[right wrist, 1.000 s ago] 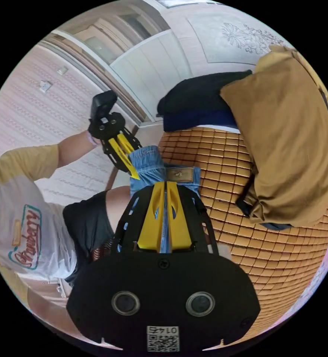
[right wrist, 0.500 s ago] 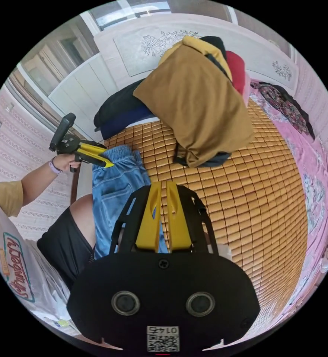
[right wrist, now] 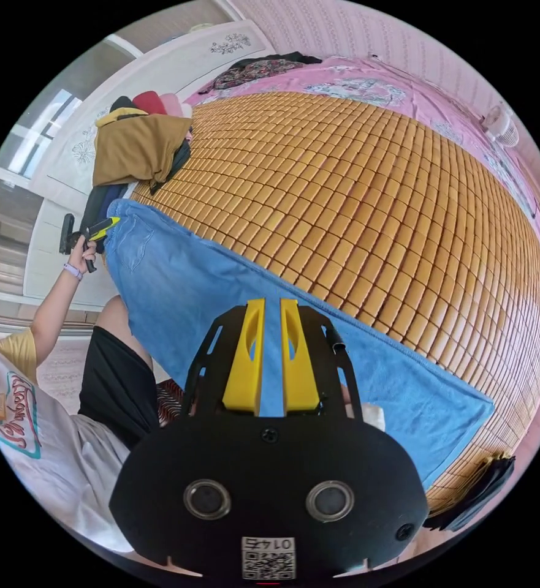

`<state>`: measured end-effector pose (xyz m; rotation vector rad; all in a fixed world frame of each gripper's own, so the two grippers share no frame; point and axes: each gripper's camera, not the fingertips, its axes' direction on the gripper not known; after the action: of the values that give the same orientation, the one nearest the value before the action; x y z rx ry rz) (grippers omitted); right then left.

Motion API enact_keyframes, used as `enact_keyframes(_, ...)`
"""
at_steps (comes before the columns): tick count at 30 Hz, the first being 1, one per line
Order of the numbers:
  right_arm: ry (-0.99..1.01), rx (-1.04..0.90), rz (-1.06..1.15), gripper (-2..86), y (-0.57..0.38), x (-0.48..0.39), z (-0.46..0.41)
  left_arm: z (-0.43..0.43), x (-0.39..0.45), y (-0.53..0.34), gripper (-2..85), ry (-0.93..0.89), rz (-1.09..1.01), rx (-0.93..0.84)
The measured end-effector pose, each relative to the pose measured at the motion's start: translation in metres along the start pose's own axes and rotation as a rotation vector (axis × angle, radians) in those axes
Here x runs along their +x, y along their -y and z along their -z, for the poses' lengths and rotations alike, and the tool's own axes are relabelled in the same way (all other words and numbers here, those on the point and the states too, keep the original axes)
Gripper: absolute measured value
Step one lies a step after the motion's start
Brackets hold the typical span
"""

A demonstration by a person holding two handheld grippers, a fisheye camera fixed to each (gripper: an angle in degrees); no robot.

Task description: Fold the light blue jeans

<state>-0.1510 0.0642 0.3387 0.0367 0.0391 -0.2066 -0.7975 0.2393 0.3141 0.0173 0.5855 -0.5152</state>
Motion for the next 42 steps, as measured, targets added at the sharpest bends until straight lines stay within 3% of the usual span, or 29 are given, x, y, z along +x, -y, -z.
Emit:
enact_keyframes(4,-0.076,-0.016,0.051,6.3,-0.014,-0.001,-0.009,0.047,0.012,-0.057,3.4,0.086,-0.046,0.134)
enact_keyframes(8,-0.081,0.045,0.123,8.2,0.006,-0.01,-0.018,0.064,0.033,-0.099,-0.1,0.056,-0.088,0.146)
enact_keyframes(13,-0.132,-0.113,0.226,6.5,0.035,-0.015,-0.062,0.008,0.13,-0.143,-0.9,-0.112,-0.336,-0.08)
enact_keyframes(19,-0.136,-0.01,0.067,5.2,0.036,0.02,-0.042,-0.112,0.275,-0.212,-1.0,-0.265,-0.697,-0.376)
enact_keyframes(25,-0.07,0.0,0.239,0.5,0.017,0.007,-0.04,-0.193,0.345,-0.278,-1.0,-0.09,-0.876,-0.498)
enact_keyframes(28,-0.265,-0.119,0.28,-0.6,0.019,0.002,-0.075,-0.217,0.357,-0.309,-1.0,0.01,-0.976,-0.569)
enact_keyframes(33,-0.372,-0.177,0.388,-0.9,0.013,0.004,-0.091,-0.225,0.372,-0.323,-1.0,0.004,-0.958,-0.603)
enact_keyframes(35,-0.331,-0.179,0.361,-0.9,0.012,0.016,-0.09,-0.215,0.38,-0.32,-1.0,-0.064,-0.948,-0.534)
enact_keyframes(38,-0.226,-0.173,0.299,-1.0,0.009,0.042,-0.089,-0.221,0.389,-0.319,-1.0,0.01,-0.913,-0.47)
enact_keyframes(42,-0.159,-0.171,0.248,-1.0,0.0,0.067,-0.092,-0.249,0.393,-0.334,-1.0,0.097,-0.92,-0.563)
